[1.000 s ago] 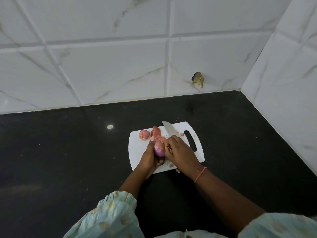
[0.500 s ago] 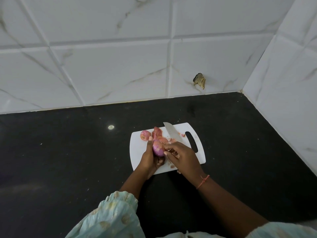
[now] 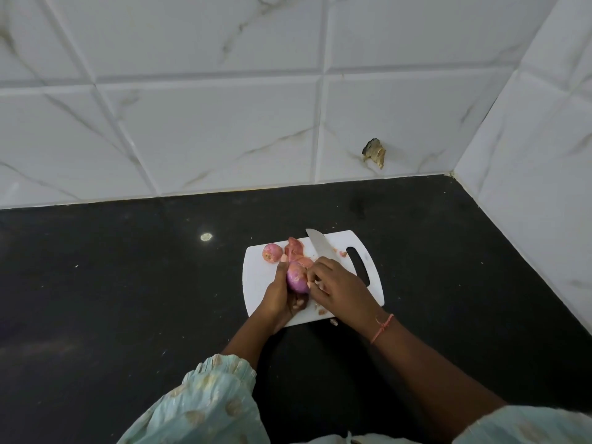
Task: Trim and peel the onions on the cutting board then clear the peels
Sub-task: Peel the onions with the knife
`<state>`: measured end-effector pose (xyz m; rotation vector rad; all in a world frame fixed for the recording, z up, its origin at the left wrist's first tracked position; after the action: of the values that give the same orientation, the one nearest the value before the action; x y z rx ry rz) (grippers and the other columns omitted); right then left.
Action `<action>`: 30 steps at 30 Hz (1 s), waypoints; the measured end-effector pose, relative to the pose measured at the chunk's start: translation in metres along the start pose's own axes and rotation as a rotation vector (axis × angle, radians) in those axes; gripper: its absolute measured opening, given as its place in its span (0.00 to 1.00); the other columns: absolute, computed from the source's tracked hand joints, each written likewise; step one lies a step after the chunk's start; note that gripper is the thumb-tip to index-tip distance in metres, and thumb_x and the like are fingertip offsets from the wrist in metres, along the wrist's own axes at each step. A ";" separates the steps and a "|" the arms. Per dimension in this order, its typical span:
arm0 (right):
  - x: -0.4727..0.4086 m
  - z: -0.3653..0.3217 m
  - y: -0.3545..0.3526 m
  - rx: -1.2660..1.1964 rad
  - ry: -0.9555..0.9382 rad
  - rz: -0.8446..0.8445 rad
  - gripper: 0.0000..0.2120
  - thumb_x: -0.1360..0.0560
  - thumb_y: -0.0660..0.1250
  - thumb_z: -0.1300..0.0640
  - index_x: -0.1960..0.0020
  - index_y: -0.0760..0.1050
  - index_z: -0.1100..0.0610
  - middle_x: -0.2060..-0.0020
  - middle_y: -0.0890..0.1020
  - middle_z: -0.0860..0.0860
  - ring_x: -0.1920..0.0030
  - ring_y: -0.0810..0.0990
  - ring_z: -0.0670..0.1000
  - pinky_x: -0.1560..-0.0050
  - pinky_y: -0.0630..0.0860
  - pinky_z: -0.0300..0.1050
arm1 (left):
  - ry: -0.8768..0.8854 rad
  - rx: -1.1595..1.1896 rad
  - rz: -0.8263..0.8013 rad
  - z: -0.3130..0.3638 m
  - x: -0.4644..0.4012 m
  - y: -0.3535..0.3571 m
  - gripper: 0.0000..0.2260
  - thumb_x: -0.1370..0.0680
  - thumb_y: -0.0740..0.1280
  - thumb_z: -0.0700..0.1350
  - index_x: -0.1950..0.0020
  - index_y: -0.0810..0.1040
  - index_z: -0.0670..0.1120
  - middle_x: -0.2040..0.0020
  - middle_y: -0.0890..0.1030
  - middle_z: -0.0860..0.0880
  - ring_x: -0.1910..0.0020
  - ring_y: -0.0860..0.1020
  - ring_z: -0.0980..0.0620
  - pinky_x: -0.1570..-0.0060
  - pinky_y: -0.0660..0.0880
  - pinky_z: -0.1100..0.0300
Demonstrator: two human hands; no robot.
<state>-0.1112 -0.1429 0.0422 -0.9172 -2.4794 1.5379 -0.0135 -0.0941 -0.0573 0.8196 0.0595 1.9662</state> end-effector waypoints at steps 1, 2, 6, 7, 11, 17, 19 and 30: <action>-0.001 0.000 0.000 0.004 0.006 -0.001 0.02 0.23 0.64 0.55 0.52 0.72 0.53 0.51 0.74 0.45 0.55 0.73 0.43 0.64 0.69 0.36 | 0.001 0.000 0.002 -0.001 -0.001 0.000 0.30 0.18 0.52 0.66 0.54 0.81 0.44 0.64 0.73 0.41 0.72 0.68 0.53 0.71 0.67 0.63; -0.003 -0.001 0.001 0.010 0.014 -0.004 0.02 0.23 0.64 0.55 0.53 0.72 0.53 0.51 0.75 0.46 0.55 0.73 0.44 0.64 0.70 0.37 | 0.005 0.006 0.003 -0.001 -0.002 -0.001 0.31 0.19 0.52 0.67 0.54 0.84 0.45 0.60 0.74 0.38 0.70 0.69 0.52 0.69 0.67 0.62; -0.004 0.000 0.002 0.017 0.045 0.013 0.03 0.24 0.63 0.55 0.53 0.71 0.54 0.53 0.74 0.47 0.55 0.72 0.45 0.64 0.70 0.39 | 0.012 0.016 -0.007 -0.001 0.000 0.001 0.31 0.19 0.52 0.67 0.57 0.87 0.50 0.50 0.75 0.38 0.65 0.71 0.51 0.64 0.68 0.60; -0.003 0.001 0.001 -0.002 0.060 0.030 0.03 0.24 0.63 0.55 0.54 0.70 0.54 0.55 0.73 0.47 0.56 0.72 0.45 0.64 0.72 0.42 | 0.009 0.012 -0.014 -0.001 0.000 0.002 0.31 0.18 0.52 0.66 0.55 0.86 0.48 0.55 0.76 0.38 0.67 0.70 0.52 0.66 0.68 0.61; 0.001 0.014 -0.005 -0.087 0.115 0.119 0.05 0.22 0.61 0.52 0.52 0.71 0.53 0.56 0.76 0.46 0.56 0.74 0.45 0.58 0.76 0.49 | 0.004 -0.026 -0.017 0.001 0.003 0.004 0.29 0.17 0.50 0.65 0.53 0.77 0.41 0.69 0.71 0.44 0.76 0.67 0.54 0.75 0.65 0.64; 0.016 0.008 0.003 -0.185 0.096 0.078 0.18 0.24 0.69 0.45 0.37 0.75 0.49 0.41 0.78 0.44 0.43 0.78 0.43 0.47 0.78 0.41 | -0.005 0.051 -0.035 0.001 0.003 0.004 0.29 0.17 0.52 0.65 0.44 0.82 0.45 0.49 0.84 0.40 0.62 0.78 0.52 0.64 0.73 0.62; 0.018 0.009 0.002 -0.177 0.092 0.157 0.14 0.23 0.70 0.49 0.40 0.77 0.51 0.43 0.79 0.45 0.43 0.79 0.45 0.48 0.80 0.44 | -0.012 0.042 -0.019 0.001 0.003 0.004 0.30 0.18 0.52 0.66 0.45 0.82 0.43 0.54 0.81 0.40 0.66 0.73 0.53 0.67 0.71 0.63; 0.013 -0.006 -0.010 0.071 -0.024 0.253 0.12 0.22 0.62 0.50 0.50 0.82 0.54 0.54 0.84 0.48 0.52 0.81 0.46 0.49 0.72 0.33 | -0.016 0.006 -0.003 -0.004 -0.003 0.002 0.33 0.20 0.54 0.67 0.33 0.77 0.41 0.55 0.84 0.40 0.60 0.84 0.44 0.55 0.81 0.60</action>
<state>-0.1241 -0.1344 0.0511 -1.2474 -2.3824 1.7053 -0.0163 -0.0961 -0.0612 0.8383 0.0567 1.9571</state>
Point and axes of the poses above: each hand's wrist, its own x-axis away from the middle knuckle, its own y-axis out of the palm, z = x × y, the point moved 8 cm from there along -x, towards the middle knuckle
